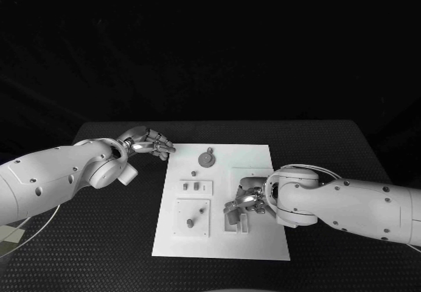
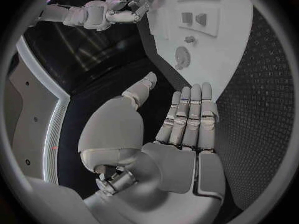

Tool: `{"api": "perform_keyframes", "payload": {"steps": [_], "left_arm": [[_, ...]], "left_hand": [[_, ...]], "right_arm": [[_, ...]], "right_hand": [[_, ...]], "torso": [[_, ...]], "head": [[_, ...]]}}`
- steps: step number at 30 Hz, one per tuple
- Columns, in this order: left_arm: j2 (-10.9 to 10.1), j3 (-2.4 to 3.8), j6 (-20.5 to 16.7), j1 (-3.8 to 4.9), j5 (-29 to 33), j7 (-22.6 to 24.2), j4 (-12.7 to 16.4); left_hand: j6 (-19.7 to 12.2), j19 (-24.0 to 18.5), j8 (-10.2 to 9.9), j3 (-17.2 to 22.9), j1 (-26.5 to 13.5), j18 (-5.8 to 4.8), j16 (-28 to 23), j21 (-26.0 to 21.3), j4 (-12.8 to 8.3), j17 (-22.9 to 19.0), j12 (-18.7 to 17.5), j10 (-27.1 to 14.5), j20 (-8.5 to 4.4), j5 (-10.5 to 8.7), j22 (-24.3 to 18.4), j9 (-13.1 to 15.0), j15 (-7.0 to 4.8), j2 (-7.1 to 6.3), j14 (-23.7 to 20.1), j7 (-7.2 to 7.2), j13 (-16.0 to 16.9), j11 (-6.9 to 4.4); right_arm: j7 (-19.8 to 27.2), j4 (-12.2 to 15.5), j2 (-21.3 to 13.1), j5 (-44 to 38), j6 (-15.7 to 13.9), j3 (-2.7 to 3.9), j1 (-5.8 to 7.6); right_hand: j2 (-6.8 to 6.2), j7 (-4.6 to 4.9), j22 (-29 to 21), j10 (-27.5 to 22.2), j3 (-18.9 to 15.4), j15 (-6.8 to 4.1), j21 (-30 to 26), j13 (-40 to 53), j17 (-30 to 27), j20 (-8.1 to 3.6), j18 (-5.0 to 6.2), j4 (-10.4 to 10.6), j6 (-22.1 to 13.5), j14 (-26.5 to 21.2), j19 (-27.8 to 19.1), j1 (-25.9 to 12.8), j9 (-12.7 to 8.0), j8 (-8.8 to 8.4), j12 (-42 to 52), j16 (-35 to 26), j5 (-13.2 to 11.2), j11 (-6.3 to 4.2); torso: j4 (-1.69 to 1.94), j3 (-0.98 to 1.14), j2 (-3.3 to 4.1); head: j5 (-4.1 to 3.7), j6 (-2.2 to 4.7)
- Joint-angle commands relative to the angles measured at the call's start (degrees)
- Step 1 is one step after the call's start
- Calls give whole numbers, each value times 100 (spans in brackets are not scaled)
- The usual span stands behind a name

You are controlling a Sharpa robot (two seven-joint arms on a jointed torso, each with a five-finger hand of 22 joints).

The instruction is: Assemble the parts on the task board

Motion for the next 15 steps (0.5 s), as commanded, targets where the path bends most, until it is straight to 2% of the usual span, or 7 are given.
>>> {"api": "perform_keyframes", "payload": {"steps": [1, 15], "left_arm": [[5, 3, 66, 8, 26, 33, 12], [4, 3, 76, 8, 18, 18, 6]], "left_hand": [[-17, -29, 29, 8, -49, 115, -25, 4, 39, 11, 3, 4, 5, -22, -7, -5, 22, -9, 12, -13, -7, 15], [-17, -29, 31, 7, -49, 115, -29, 5, 41, 16, 4, 5, 5, -22, -7, -6, 22, -9, 13, -13, -9, 15]], "right_arm": [[2, -9, 26, 267, 196, -38, -55], [20, 69, -27, 753, -10, -38, -55]], "right_hand": [[-2, 92, 85, -28, 6, -33, -7, -3, -17, -44, 106, 26, 41, -30, 12, -59, -10, -22, -21, -39, 37, -7], [76, 90, 93, -26, 45, -32, -3, 3, 10, -45, 106, 36, 53, -15, 15, -104, -6, -12, -13, -27, 37, -8]], "torso": [[-2, -1, 0], [-3, 2, -1]], "head": [[0, -1], [7, -3]]}}
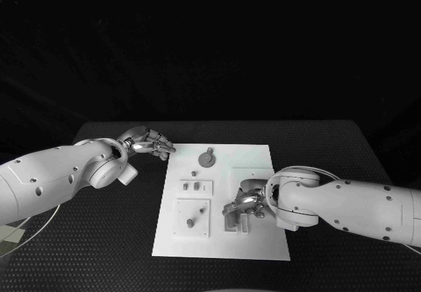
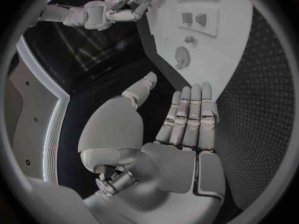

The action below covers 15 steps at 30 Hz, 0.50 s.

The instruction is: Assemble the parts on the task board

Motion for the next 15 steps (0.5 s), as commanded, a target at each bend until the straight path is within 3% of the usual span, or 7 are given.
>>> {"api": "perform_keyframes", "payload": {"steps": [1, 15], "left_arm": [[5, 3, 72, 8, 19, 28, 10], [-4, 3, 73, 8, 18, 28, 13]], "left_hand": [[-17, -29, 31, 7, -49, 60, -30, 5, 41, 6, 4, 4, 5, -22, -7, -6, 22, -10, 13, -13, -8, 15], [-17, -30, 32, 5, -48, 59, -34, 5, 43, 11, 4, 5, 5, -21, -8, -8, 22, -10, 14, -14, -10, 15]], "right_arm": [[9, 32, 1, 259, 1, -29, -42], [-10, 19, -61, 185, -4, -30, -42]], "right_hand": [[37, 61, 93, -19, 29, -20, -3, 3, 8, -32, 99, 19, 24, 2, -13, -24, 5, 25, -13, -25, 14, -1], [63, 59, 95, -19, 39, -22, 0, 5, 12, -33, 99, 17, 25, 5, -10, -44, 6, 26, -11, -23, 14, -3]], "torso": [[-1, 1, 0], [-3, 1, 1]], "head": [[3, -6], [8, -10]]}}
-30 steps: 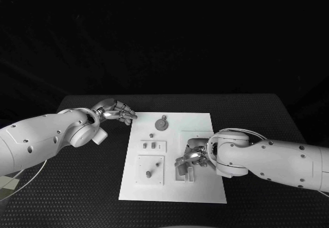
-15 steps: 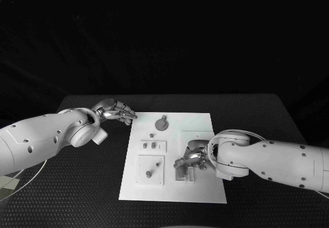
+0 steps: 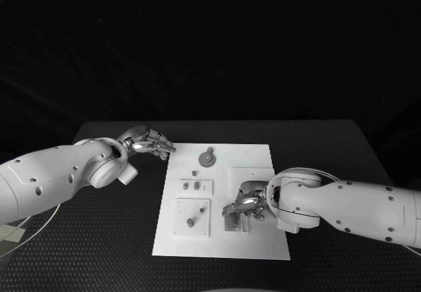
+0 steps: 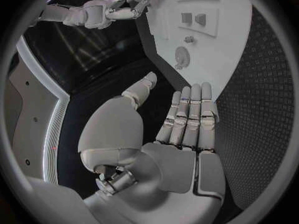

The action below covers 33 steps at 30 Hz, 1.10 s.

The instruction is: Assemble the parts on the task board

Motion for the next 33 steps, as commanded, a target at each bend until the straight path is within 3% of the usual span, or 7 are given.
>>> {"api": "perform_keyframes", "payload": {"steps": [1, 8, 12, 16, 17, 21, 33], "left_arm": [[2, 3, 70, 8, 19, 32, 11], [2, 3, 72, 8, 19, 32, 8], [8, 3, 77, 8, 19, 33, 9], [4, 3, 72, 8, 19, 30, 9], [1, 3, 72, 8, 19, 29, 9], [2, 3, 71, 8, 19, 29, 9], [-1, 3, 72, 8, 19, 28, 11]], "left_hand": [[-17, -30, 32, 5, -48, 56, -34, 5, 44, 7, 4, 5, 5, -21, -8, -8, 22, -9, 14, -13, -5, 15], [-18, -30, 33, 5, -48, 56, -37, 5, 44, 10, 4, 5, 5, -21, -8, -9, 22, -9, 14, -13, -7, 15], [-18, -30, 33, 5, -47, 56, -38, 5, 45, 11, 3, 5, 5, -21, -8, -9, 22, -9, 15, -14, -7, 15], [-18, -30, 33, 4, -48, 56, -38, 5, 45, 12, 3, 5, 5, -21, -8, -9, 22, -9, 15, -14, -8, 15], [-18, -30, 33, 4, -48, 56, -38, 5, 45, 12, 4, 5, 5, -21, -8, -9, 22, -9, 15, -14, -8, 15], [-18, -30, 33, 4, -47, 56, -39, 5, 46, 13, 3, 5, 5, -22, -8, -10, 22, -9, 15, -13, -8, 15], [-18, -31, 34, 3, -46, 56, -42, 6, 47, 17, 3, 5, 5, -21, -8, -11, 22, -9, 16, -13, -10, 15]], "right_arm": [[-37, -42, -15, -45, 33, -18, -20], [-44, -64, -13, -127, 40, -19, -21], [-47, -82, -6, -150, -16, -19, -21], [-60, -107, -1, -170, -45, -19, -21], [-61, -115, -1, -172, -27, -19, -21], [-66, -147, 7, -202, -6, -19, -21], [-61, -162, 7, -282, 40, -19, -21]], "right_hand": [[51, 58, 96, -19, 25, -27, 0, 5, 5, -37, 94, 0, 24, 5, -12, -31, 8, 22, -11, -24, 14, -4], [24, 59, 97, -21, 21, -28, 1, 6, -8, -36, 94, -14, 18, -4, -14, -50, 8, 20, -11, -29, 14, -4], [-56, 63, 97, -32, 19, -28, -4, 6, -32, -37, 94, -25, 2, -23, -20, -86, 5, 13, -17, -43, 14, 0], [-227, 70, 93, -48, -3, -26, -13, 5, -65, -34, 93, -10, -17, -48, -29, -157, 2, 5, -25, -60, 11, 6], [-335, 72, 85, -63, 12, -25, -28, 2, -97, -39, 94, 38, -33, -73, -35, -208, -2, -3, -35, -79, 14, 7], [-486, 77, 76, -84, 87, -24, -49, 1, -148, -53, 94, 122, -56, -112, -38, -257, -3, -10, -45, -111, 14, 11], [-694, 83, 75, -104, 193, -20, -72, 3, -186, -60, 94, 260, -79, -143, -35, -327, 5, -9, -49, -138, 14, 17]], "torso": [[-1, 1, 1], [-1, 2, 1], [-2, 2, 1], [-1, 2, 1], [0, 1, 1], [1, -1, -2], [2, 0, 0]], "head": [[3, -1], [-3, -7], [-6, -5], [-10, 0], [-11, -2], [-16, -4], [-20, -1]]}}
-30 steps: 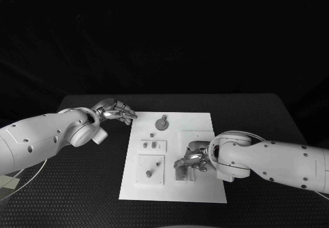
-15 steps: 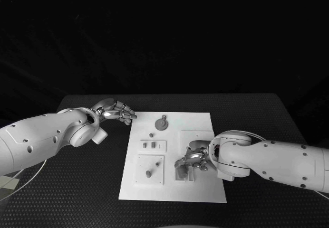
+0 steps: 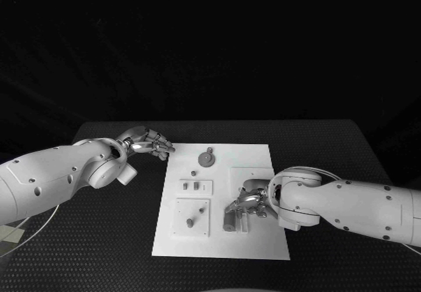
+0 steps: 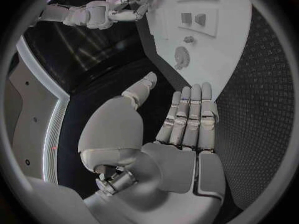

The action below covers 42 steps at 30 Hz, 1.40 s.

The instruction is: Assemble the parts on the task board

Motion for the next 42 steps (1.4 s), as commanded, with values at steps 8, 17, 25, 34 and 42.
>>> {"api": "perform_keyframes", "payload": {"steps": [8, 17, 25, 34, 42], "left_arm": [[2, 3, 65, 8, 18, 35, 9], [-3, 3, 67, 8, 18, 37, 7], [-10, 3, 69, 7, 18, 38, 8], [-7, 2, 71, 7, 17, 39, 12], [-9, 2, 73, 7, 16, 36, 11]], "left_hand": [[-19, -31, 35, 2, -46, 95, -23, 6, 48, 10, 4, 5, 5, -22, -8, -7, 21, -8, 17, -14, -7, 15], [-19, -31, 36, 2, -45, 95, -25, 6, 49, 13, 4, 5, 5, -22, -8, -7, 21, -7, 18, -14, -8, 15], [-18, -31, 37, 2, -44, 95, -27, 6, 49, 16, 4, 6, 5, -22, -8, -8, 21, -6, 18, -14, -9, 15], [-18, -30, 38, 1, -42, 95, -29, 7, 49, 19, 5, 7, 4, -21, -8, -8, 21, -4, 19, -14, -10, 14], [-17, -30, 39, 1, -40, 95, -31, 7, 49, 23, 5, 8, 4, -21, -8, -9, 21, -2, 20, -14, -11, 14]], "right_arm": [[184, 120, -83, -244, -51, -6, -9], [565, 500, -404, -668, -215, 2, 7], [716, 695, -497, -914, 17, 7, 18], [690, 706, -412, -1191, 205, 5, 17], [595, 661, -294, -1358, 253, 2, -1]], "right_hand": [[-111, 9, 82, -46, 55, -5, -23, 7, 13, -44, 73, 17, -38, -31, 22, 64, 16, 27, -21, -17, 8, 5], [-238, 2, 90, 6, 138, -11, 3, 6, 59, -64, 73, -405, -16, 31, 92, 582, 54, 68, 4, 5, 8, -2], [-453, -4, 76, 62, 243, -14, 1, -11, 97, -70, 73, -565, 6, 97, 168, 1176, 84, 101, 11, 17, 8, -6], [-513, 0, 76, 74, 218, -7, -9, -19, 100, -50, 73, -562, 9, 109, 183, 1437, 97, 112, 7, 15, 8, -2], [-533, -8, 78, 92, 181, -8, -12, -24, 128, -40, 73, -533, 40, 134, 192, 1511, 108, 133, 11, 26, 7, -8]], "torso": [[-2, 5, 1], [-5, 4, -1], [-3, 5, 1], [-4, 0, 1], [3, 2, 2]], "head": [[-2, 9], [3, 19], [7, 16], [3, 13], [1, 8]]}}
